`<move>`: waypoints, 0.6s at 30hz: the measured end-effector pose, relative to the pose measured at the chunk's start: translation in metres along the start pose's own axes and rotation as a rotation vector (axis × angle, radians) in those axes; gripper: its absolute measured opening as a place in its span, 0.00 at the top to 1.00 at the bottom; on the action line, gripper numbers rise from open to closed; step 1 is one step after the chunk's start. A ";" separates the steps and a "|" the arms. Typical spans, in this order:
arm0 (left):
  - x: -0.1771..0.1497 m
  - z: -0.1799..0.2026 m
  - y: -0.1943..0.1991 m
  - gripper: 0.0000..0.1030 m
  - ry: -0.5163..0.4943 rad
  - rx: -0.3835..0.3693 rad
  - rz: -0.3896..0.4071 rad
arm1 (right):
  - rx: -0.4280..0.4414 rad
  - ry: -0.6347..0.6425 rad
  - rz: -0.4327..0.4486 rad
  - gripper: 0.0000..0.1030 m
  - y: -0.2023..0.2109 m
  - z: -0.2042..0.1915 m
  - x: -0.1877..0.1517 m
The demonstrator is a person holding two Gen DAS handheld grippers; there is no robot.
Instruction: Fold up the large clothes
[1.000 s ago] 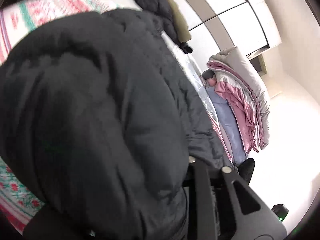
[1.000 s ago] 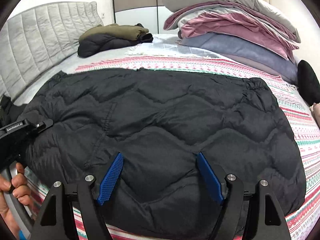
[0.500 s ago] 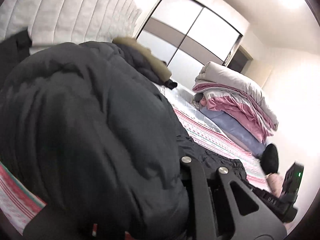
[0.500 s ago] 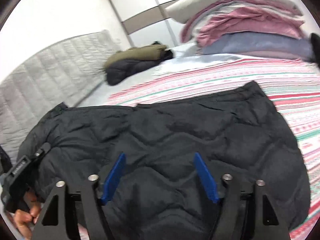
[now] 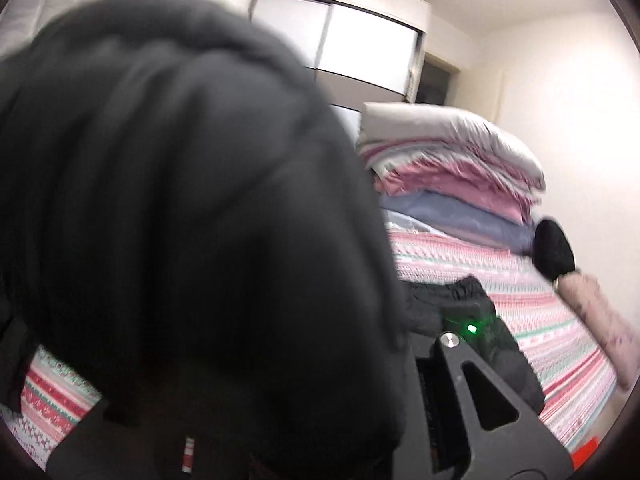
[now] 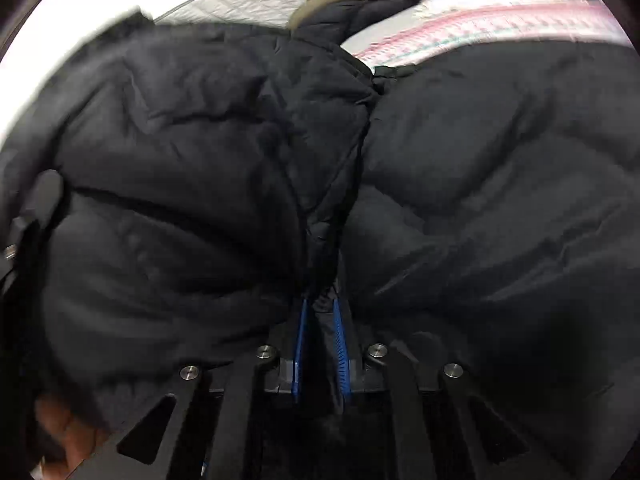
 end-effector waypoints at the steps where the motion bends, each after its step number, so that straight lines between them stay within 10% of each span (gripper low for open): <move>1: 0.000 0.007 -0.001 0.77 -0.021 -0.006 0.007 | -0.001 -0.017 -0.001 0.86 0.002 0.002 0.002; 5: -0.002 0.046 -0.011 0.71 -0.128 -0.051 0.011 | 0.030 -0.085 -0.022 0.81 0.031 0.012 0.011; 11: -0.037 0.109 -0.035 0.57 -0.324 -0.141 -0.087 | 0.047 -0.171 0.236 0.42 0.143 0.052 0.039; 18: -0.108 0.172 -0.048 0.21 -0.662 -0.205 -0.156 | -0.044 -0.327 0.395 0.39 0.231 0.129 0.035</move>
Point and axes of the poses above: each gripper's, at about its wrist camera, not at the fingertips, and y roughly against the way its jaws point, z to its right, x to its top, the point moved 7 cm from there along -y, roughly the way its jaws point, and after that the axes turned 9 degrees about x, right-handed, at the moved point
